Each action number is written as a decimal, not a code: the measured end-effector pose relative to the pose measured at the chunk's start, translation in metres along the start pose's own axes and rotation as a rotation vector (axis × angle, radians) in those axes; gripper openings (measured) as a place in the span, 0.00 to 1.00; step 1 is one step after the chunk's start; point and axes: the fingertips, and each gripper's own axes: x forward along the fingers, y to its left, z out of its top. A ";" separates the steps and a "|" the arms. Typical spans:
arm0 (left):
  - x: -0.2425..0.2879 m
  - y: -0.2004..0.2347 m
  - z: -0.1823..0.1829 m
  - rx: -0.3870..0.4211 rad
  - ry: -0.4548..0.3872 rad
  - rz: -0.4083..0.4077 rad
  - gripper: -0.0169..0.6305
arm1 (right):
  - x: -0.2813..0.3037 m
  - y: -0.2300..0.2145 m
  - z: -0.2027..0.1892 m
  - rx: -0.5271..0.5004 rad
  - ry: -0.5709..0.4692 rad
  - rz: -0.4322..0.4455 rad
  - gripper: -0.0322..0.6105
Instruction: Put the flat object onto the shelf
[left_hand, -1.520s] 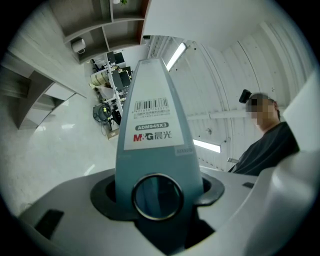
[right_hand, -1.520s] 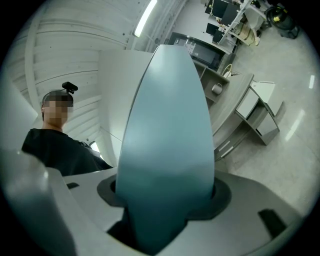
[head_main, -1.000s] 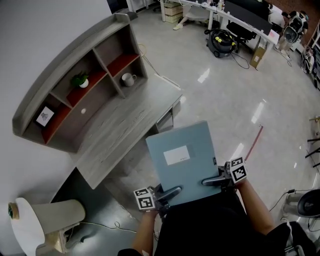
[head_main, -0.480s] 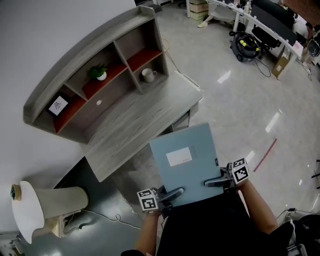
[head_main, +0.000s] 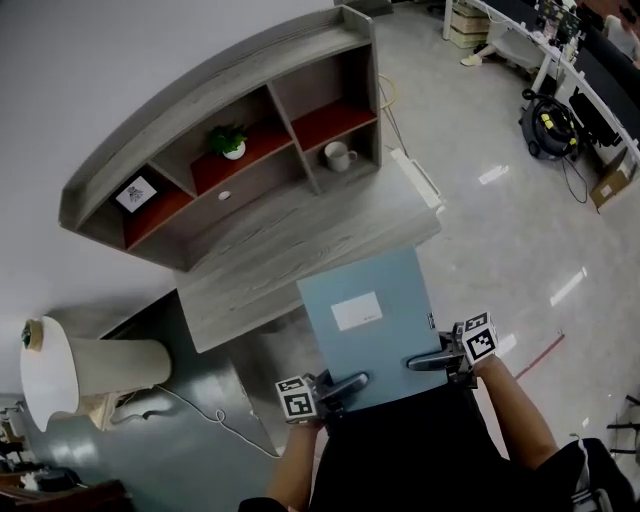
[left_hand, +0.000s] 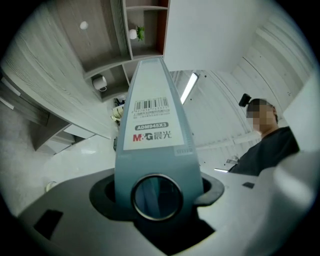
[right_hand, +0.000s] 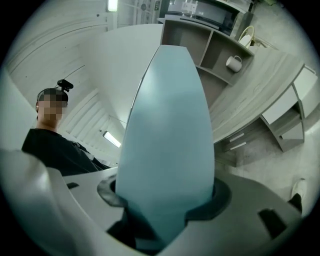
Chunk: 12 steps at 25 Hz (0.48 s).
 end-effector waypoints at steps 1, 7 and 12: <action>0.008 0.004 0.007 -0.002 -0.017 0.008 0.46 | -0.005 -0.006 0.011 0.001 0.018 0.008 0.48; 0.051 0.025 0.043 -0.042 -0.087 0.057 0.46 | -0.030 -0.036 0.063 0.045 0.089 0.051 0.48; 0.080 0.044 0.070 -0.055 -0.142 0.101 0.46 | -0.048 -0.062 0.101 0.064 0.154 0.079 0.48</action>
